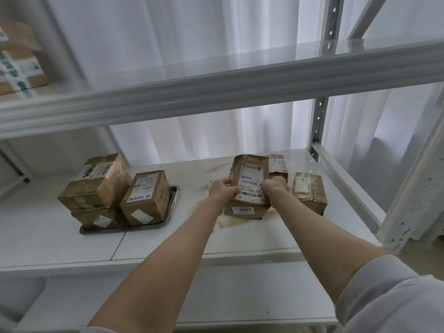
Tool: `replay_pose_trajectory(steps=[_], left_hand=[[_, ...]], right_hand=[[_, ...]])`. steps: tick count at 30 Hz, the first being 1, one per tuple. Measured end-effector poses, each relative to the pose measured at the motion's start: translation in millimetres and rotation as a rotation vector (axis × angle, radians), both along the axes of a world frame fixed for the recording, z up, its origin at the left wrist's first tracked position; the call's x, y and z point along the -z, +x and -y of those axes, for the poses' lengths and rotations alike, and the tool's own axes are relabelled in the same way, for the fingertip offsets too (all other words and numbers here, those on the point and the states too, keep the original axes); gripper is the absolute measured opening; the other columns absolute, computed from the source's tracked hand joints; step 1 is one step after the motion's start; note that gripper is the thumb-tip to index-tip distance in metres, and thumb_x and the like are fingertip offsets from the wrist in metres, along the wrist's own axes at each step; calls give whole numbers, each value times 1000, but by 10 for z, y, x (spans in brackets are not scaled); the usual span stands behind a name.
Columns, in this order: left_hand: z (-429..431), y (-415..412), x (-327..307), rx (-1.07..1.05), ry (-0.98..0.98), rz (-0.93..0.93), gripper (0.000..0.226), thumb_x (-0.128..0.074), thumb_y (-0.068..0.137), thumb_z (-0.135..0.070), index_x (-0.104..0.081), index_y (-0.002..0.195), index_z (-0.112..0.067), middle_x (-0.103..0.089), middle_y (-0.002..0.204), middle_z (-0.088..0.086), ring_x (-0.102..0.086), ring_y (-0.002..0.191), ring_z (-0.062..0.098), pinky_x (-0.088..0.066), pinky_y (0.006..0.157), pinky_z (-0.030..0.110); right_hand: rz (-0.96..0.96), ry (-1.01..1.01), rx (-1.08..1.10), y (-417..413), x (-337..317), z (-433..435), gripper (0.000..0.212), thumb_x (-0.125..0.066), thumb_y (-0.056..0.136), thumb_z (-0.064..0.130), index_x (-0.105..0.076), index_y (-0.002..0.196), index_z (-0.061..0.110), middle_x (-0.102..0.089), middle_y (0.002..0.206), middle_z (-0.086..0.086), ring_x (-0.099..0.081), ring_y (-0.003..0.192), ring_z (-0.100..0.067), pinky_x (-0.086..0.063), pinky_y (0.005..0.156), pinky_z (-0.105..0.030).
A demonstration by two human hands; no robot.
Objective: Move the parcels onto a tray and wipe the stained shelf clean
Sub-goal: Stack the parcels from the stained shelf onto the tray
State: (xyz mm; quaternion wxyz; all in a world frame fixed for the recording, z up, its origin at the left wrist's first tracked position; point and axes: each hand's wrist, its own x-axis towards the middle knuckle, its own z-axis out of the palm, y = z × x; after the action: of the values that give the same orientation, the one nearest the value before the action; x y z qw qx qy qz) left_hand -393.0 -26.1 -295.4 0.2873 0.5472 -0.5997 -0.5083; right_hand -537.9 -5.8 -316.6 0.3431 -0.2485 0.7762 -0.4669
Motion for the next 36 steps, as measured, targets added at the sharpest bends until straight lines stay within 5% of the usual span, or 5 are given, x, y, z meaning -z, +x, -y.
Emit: replay_pose_trajectory(steps=[3,10,16,21,36], left_hand=[[44,210,-64,-47,-69,-72,56,-68,80,-2,-52,133,-5,-62,123,13,-63,105,28,-54,91,40],[206,626,-197,-24,-217,-99,38,-81,55,-38,-68,90,-47,-58,122,4,-59,111,22,-52,95,42],[355,870,-148,19,-353,47,76,-81,59,-39,-52,129,-40,-45,135,2,-49,122,21,-46,102,44],[443,988,-105,-27,-411,181,106,-83,54,-45,-26,142,-36,-46,134,0,-44,124,22,-44,103,46],[673,1122,-25,-107,-346,210,128,-84,63,-40,8,150,-22,-12,150,9,-29,138,30,-34,111,45]], right_hand=[[108,-78,9,170,-12,127,21,-45,90,6,-60,103,3,-67,97,-14,-68,86,-31,-58,80,-47],[489,-289,-23,668,-26,305,48,-71,84,34,-51,121,11,-68,103,-11,-69,89,-26,-59,78,-42],[563,-305,-108,930,-127,468,101,-86,51,58,-44,130,10,-67,109,-13,-70,89,-26,-59,65,-34],[462,-233,-124,1071,-201,551,113,-85,40,62,-32,130,19,-59,114,-10,-64,98,-28,-57,81,-43],[302,-312,-326,1166,-158,536,84,-85,68,14,-33,135,17,-59,109,-1,-59,100,-22,-52,81,-34]])
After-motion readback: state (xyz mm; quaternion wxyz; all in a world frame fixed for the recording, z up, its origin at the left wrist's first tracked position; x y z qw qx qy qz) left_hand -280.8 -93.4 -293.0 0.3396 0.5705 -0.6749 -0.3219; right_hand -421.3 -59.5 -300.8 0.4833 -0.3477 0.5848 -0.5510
